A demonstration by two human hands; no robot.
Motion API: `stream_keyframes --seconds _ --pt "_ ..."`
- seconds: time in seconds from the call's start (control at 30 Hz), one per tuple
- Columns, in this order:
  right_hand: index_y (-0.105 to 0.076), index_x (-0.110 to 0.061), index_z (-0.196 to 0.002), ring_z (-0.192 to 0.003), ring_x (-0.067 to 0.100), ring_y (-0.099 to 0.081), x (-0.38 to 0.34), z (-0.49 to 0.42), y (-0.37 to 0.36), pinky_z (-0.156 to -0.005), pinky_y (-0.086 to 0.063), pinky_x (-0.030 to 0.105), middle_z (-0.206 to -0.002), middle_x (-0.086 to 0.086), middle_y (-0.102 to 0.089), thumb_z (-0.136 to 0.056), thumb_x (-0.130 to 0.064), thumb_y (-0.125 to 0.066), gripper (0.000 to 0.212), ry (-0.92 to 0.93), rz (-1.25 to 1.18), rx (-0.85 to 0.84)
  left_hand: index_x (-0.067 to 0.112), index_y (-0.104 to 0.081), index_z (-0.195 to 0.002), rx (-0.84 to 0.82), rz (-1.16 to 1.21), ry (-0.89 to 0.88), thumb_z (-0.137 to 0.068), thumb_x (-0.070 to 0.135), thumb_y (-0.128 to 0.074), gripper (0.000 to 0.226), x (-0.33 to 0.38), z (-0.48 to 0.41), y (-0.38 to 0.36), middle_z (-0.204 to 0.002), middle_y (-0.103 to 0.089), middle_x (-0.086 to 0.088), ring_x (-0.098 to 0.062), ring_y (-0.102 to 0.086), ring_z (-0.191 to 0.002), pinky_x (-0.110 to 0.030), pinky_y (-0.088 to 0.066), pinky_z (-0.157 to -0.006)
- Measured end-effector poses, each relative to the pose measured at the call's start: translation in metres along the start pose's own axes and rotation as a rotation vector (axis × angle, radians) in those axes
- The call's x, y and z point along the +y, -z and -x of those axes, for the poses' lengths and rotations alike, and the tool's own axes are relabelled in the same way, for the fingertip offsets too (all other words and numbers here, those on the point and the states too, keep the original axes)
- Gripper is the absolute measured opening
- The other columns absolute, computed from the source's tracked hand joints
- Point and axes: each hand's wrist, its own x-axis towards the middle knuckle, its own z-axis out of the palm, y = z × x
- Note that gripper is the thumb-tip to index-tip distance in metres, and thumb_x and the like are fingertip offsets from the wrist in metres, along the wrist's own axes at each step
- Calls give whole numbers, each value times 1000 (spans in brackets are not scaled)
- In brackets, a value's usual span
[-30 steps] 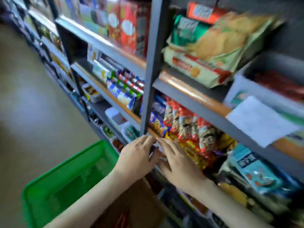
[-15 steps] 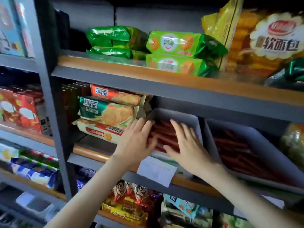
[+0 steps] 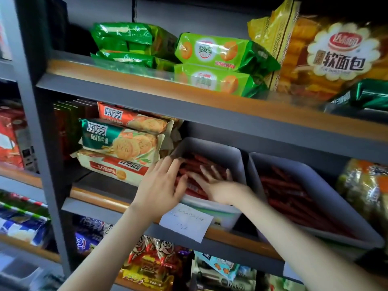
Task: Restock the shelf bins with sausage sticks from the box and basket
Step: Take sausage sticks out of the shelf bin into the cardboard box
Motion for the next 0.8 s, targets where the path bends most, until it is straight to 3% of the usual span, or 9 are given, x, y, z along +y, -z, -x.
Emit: stream_keyframes --seconds 0.13,0.27,0.37,0.47,0.57,0.67,0.8 --pt "13 -46 -145 -144 24 16 -11 7 12 -111 10 60 -157 -2 18 -102 -46 -8 47 -33 -39 -112 7 -57 -102 64 8 8 -92 32 -37 34 1 3 0 -91 -54 -8 -28 -52 -77 -35 -44 -70" --pt "9 -33 -149 -145 30 9 -30 30 35 -113 6 49 -158 6 15 -103 -45 -8 51 -84 -57 -134 8 -53 -98 116 19 10 -91 30 -39 27 2 4 0 -88 -53 -8 -27 -51 -73 -33 -42 -67" --pt "6 -26 -151 -145 33 3 -41 29 39 -114 1 47 -158 13 10 -103 -43 -10 53 -92 -14 -100 7 -56 -100 88 10 33 -91 35 -38 34 -1 4 1 -89 -54 -8 -28 -53 -74 -33 -43 -67" --pt "9 -30 -150 -144 33 -7 -33 7 31 -115 -8 52 -159 13 5 -103 -34 -29 61 -34 52 -43 9 -59 -102 22 23 69 -93 46 -32 47 -12 6 1 -91 -55 -7 -28 -54 -78 -37 -45 -69" --pt "13 -34 -149 -145 34 0 -2 -11 26 -113 -4 60 -159 8 7 -79 -46 -68 107 -46 130 68 12 -59 -106 -22 68 21 -94 53 -28 53 -28 10 2 -97 -58 -4 -27 -55 -86 -38 -44 -76" --pt "18 -35 -147 -145 31 6 25 -14 21 -116 -4 54 -158 12 11 -60 -70 -71 129 -161 33 42 14 -60 -113 -81 110 -105 -95 59 -23 61 -39 11 3 -105 -60 -1 -21 -55 -94 -30 -38 -81" --pt "13 -37 -148 -144 32 -8 28 -24 9 -115 -22 45 -159 10 1 -63 -65 -71 122 -74 -49 -9 17 -61 -116 -168 157 -218 -90 65 -25 66 -48 -3 2 -124 -57 -1 -19 -56 -107 -30 -40 -88"
